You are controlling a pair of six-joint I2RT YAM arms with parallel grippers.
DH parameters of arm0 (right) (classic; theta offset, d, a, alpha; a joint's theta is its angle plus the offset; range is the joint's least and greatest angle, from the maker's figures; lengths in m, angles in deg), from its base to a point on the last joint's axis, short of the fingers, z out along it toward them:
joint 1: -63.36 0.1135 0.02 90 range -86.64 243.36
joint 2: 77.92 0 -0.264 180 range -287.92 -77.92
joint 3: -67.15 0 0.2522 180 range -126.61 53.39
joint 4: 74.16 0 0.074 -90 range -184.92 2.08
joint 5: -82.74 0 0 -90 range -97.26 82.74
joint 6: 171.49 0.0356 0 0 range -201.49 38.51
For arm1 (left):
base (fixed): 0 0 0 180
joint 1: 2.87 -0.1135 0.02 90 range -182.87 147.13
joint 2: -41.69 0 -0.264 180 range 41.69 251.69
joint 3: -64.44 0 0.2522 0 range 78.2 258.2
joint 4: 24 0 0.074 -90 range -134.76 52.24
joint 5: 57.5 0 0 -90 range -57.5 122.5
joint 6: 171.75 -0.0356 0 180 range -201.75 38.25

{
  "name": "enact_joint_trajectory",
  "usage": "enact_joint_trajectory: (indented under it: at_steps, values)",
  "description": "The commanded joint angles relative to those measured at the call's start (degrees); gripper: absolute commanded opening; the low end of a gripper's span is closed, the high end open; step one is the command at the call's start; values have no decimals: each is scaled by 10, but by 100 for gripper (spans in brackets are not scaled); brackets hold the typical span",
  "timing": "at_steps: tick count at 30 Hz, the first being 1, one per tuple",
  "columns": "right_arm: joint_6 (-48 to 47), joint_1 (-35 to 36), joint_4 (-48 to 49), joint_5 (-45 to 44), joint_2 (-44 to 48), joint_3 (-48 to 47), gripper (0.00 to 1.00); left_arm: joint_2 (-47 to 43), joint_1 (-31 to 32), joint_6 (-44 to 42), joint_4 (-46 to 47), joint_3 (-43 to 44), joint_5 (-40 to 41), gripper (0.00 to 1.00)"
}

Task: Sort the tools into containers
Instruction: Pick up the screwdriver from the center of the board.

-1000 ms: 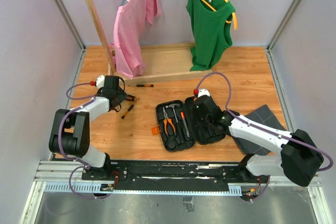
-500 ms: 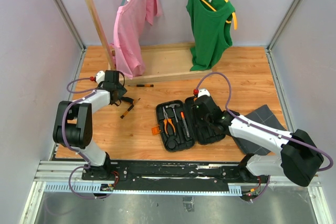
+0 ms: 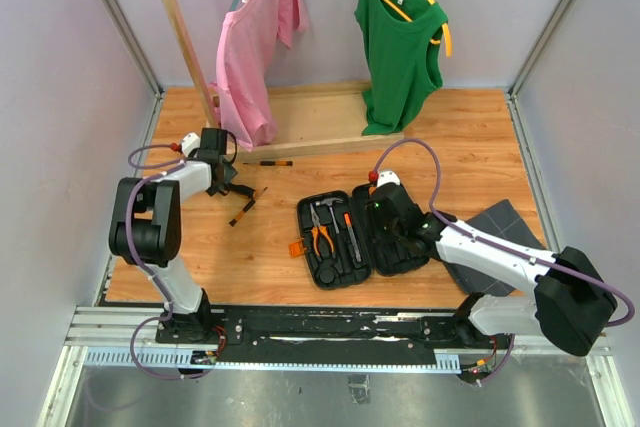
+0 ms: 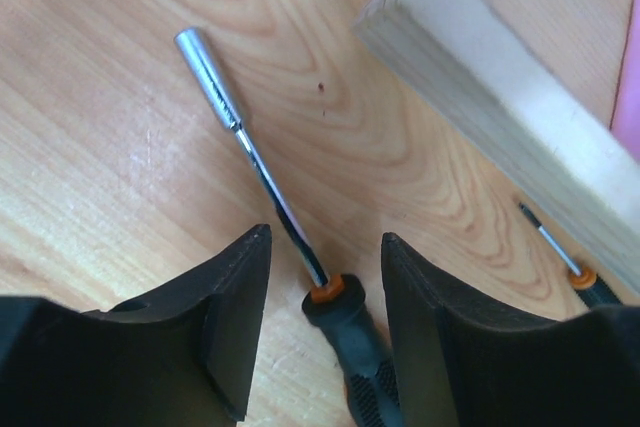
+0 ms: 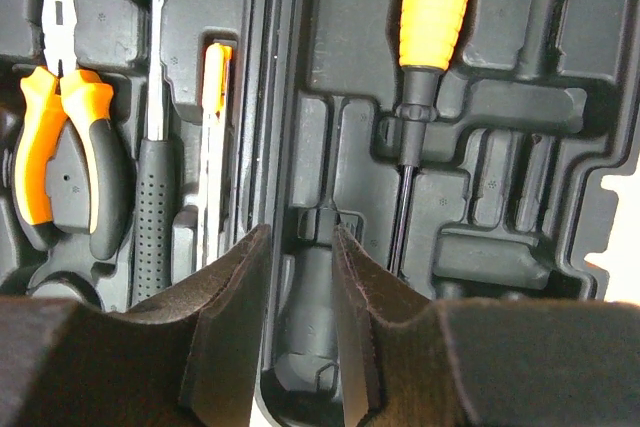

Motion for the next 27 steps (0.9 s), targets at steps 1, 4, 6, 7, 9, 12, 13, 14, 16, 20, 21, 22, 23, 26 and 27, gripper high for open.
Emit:
enact_joint_trajectory:
  at_steps: [1, 4, 6, 7, 9, 12, 13, 14, 16, 20, 21, 22, 23, 26, 27]
  values:
    - [-1, -13, 13, -12, 15, 15, 32, 36, -8, -9, -26, 31, 22, 51]
    - [1, -14, 19, -12, 21, 24, 32, 56, -9, -18, -37, 42, 26, 45]
    - [0, -15, 21, -13, 25, 27, 32, 59, -10, -21, -38, 40, 24, 40]
    - [-1, -16, 22, -13, 26, 28, 32, 59, -10, -22, -36, 38, 21, 38]
    - [-4, -19, 23, -14, 28, 29, 32, 56, -11, -23, -32, 30, 15, 33]
    - [-12, -21, 23, -12, 31, 28, 32, 46, -11, -22, -31, 20, 15, 26]
    - [-13, -22, 24, -11, 31, 27, 32, 39, -12, -22, -31, 14, 17, 24]
    - [-15, -23, 25, -11, 30, 26, 32, 33, -12, -21, -29, 8, 16, 21]
    - [-17, -25, 27, -9, 28, 26, 32, 20, -15, -21, -27, -3, 15, 18]
    - [-17, -26, 30, -2, 25, 26, 32, -6, -26, -19, -21, -26, 10, 12]
    - [-17, -26, 31, -1, 25, 25, 33, -13, -30, -20, -20, -33, 7, 9]
    - [-16, -26, 32, 0, 24, 27, 32, -21, -34, -21, -17, -39, 5, 7]
    - [-16, -26, 32, 1, 23, 27, 32, -31, -39, -20, -14, -46, 3, 5]
    - [-14, -26, 32, 3, 23, 27, 33, -54, -47, -23, -6, -61, -3, 1]
    - [-14, -26, 32, 4, 22, 27, 33, -62, -48, -25, -5, -65, -3, 0]
